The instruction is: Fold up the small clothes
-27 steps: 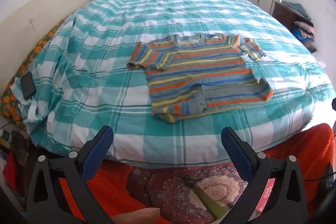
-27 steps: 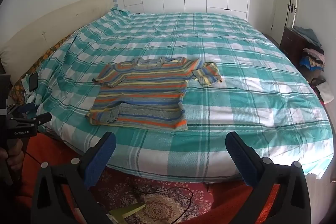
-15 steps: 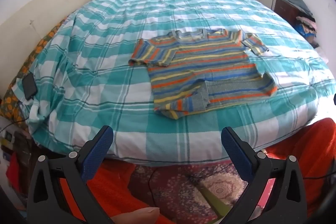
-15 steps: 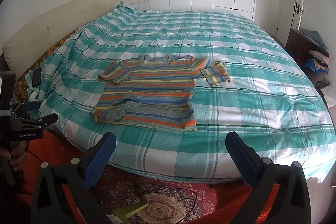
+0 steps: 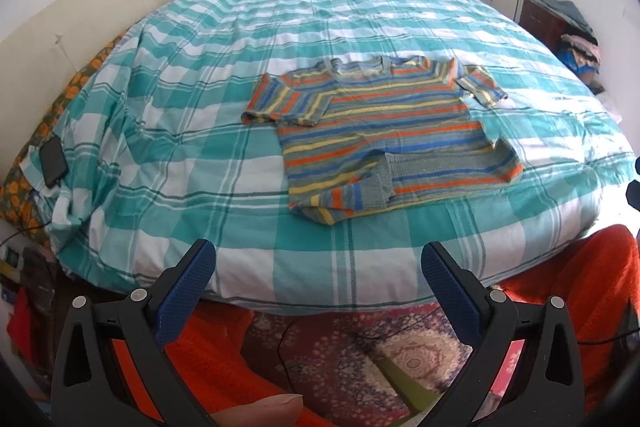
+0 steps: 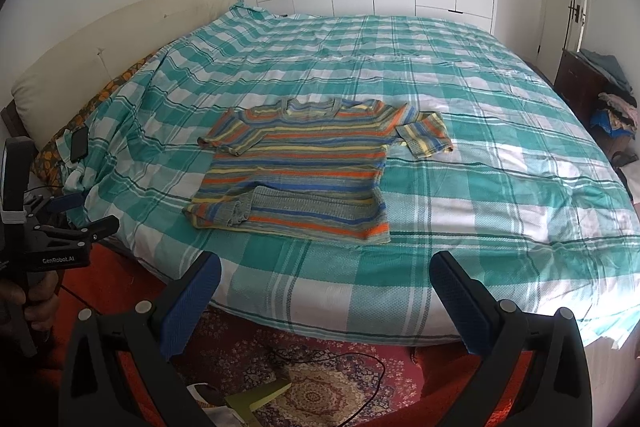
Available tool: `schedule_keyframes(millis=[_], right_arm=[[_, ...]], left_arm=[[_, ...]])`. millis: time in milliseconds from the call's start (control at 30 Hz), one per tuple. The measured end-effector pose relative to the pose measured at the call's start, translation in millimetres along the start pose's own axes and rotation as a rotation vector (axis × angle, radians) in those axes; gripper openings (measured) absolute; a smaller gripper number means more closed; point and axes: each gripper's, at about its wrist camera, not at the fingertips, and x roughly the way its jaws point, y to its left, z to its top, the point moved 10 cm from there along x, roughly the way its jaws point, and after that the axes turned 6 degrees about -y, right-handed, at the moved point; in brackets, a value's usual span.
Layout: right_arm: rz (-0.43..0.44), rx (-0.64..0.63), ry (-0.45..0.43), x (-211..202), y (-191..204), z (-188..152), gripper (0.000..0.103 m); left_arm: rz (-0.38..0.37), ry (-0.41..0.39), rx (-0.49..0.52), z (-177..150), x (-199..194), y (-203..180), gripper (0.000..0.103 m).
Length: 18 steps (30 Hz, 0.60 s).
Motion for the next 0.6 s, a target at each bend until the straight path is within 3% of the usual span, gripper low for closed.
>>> schedule_keyframes(millis=[600], right_arm=[[-0.048, 0.001, 0.032, 10.8, -5.1, -8.4, 0.103]], left_arm=[[-0.026, 0.031, -0.007, -7.9, 1.2, -9.1, 0.103]])
